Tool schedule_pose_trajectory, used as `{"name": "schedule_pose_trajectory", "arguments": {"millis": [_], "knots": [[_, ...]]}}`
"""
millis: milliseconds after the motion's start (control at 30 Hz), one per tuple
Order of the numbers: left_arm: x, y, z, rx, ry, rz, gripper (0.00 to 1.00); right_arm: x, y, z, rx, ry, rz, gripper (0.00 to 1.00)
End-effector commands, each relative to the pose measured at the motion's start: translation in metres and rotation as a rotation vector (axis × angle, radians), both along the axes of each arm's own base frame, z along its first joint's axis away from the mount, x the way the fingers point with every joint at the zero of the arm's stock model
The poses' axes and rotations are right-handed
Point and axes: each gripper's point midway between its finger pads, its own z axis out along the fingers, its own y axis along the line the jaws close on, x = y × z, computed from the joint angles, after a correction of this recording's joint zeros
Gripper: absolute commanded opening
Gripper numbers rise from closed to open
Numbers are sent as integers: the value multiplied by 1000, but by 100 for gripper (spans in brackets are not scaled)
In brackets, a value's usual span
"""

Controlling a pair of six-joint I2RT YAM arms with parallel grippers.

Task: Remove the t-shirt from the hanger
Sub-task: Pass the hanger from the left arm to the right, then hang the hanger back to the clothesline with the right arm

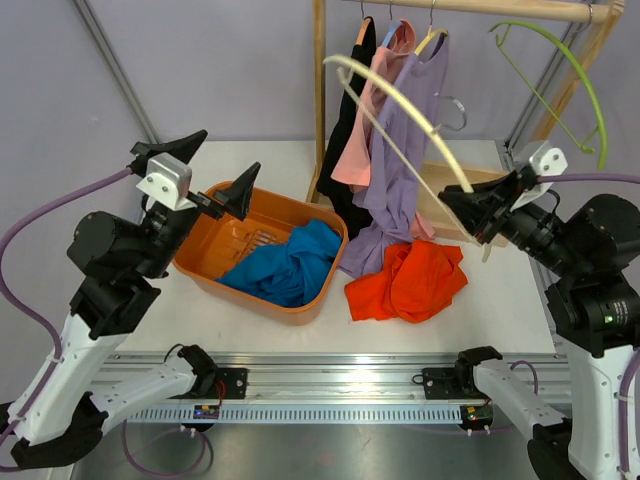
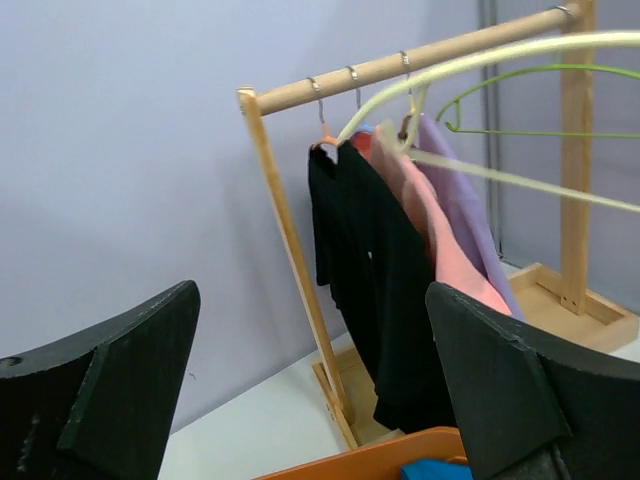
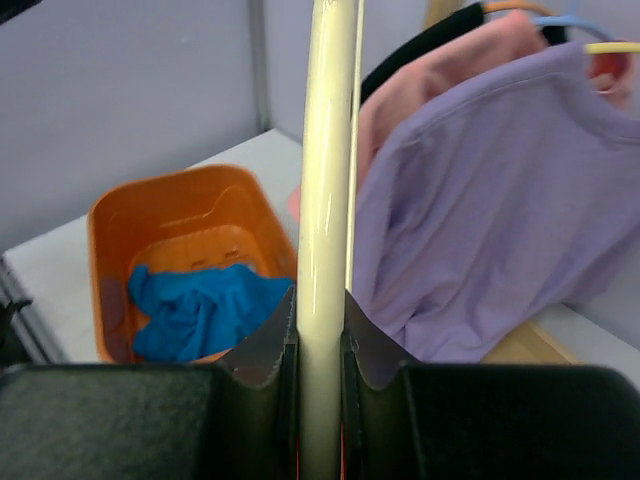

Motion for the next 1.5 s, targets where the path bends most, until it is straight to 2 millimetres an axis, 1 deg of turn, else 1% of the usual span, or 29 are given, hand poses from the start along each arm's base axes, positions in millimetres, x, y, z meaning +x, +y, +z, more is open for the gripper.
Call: {"name": "schedule_pose_trajectory", "arguments": {"millis": [0,33,67,100,200,233,333,467,500,567,600,633,700,767,800,867,900,933,967,1000,1067,1100,1133,1167,1200,1233,1267,1300,1467], "knots": [[17,13,-15,-66,126,105,99,15,-35,77,251,-159,-259,0],[18,12,-20,-67,143,102,99,18,-47,82,279,-169,-330,0],[18,11,-24,-80,160,97,99,19,-53,84,289,-173,-365,0],[22,6,-36,-69,185,93,99,16,-60,88,307,-191,-399,0],[23,0,-50,-78,212,70,99,18,-85,85,346,-185,-538,0],[25,-2,-53,-79,218,66,99,23,-100,83,365,-172,-628,0],[26,-8,-58,-82,238,46,99,28,-115,64,335,-124,-722,0],[28,-24,-65,-69,266,-8,99,32,-114,35,287,-40,-735,0],[29,-26,-67,-64,274,-13,99,38,-113,22,258,6,-743,0],[28,-31,-68,-63,286,-38,99,47,-117,9,232,60,-784,0],[29,-34,-71,-57,295,-45,99,58,-116,-4,191,113,-799,0],[29,-35,-72,-56,301,-52,99,60,-119,-2,191,119,-817,0],[28,-39,-75,-51,309,-69,99,72,-115,-5,168,136,-812,0],[26,-41,-76,-52,313,-84,99,80,-114,-2,155,130,-811,0],[26,-42,-78,-51,317,-86,99,92,-112,-6,140,143,-813,0],[25,-43,-79,-56,323,-95,99,102,-117,1,137,140,-851,0],[25,-43,-81,-57,326,-96,99,117,-114,-1,122,152,-854,0],[24,-44,-82,-56,328,-104,99,130,-114,5,115,138,-860,0],[24,-44,-81,-58,326,-106,99,127,-114,13,121,119,-852,0],[24,-45,-82,-58,326,-106,99,137,-109,21,123,117,-832,0],[23,-47,-83,-52,327,-117,99,151,-116,24,125,138,-841,0],[23,-48,-84,-49,329,-123,99,170,-121,8,99,204,-855,0],[23,-48,-84,-48,329,-126,99,171,-120,26,138,192,-821,0],[22,-49,-84,-44,329,-131,99,178,-132,28,144,199,-842,0],[22,-49,-84,-45,330,-131,99,189,-131,32,134,205,-823,0],[22,-50,-86,-41,335,-132,99,193,-128,34,131,205,-805,0],[21,-50,-88,-40,336,-135,99,203,-137,29,123,225,-815,0],[21,-49,-88,-40,336,-135,99,203,-131,40,122,197,-775,0],[21,-54,-95,-64,366,-153,99,228,-129,43,119,219,-736,0]]}}
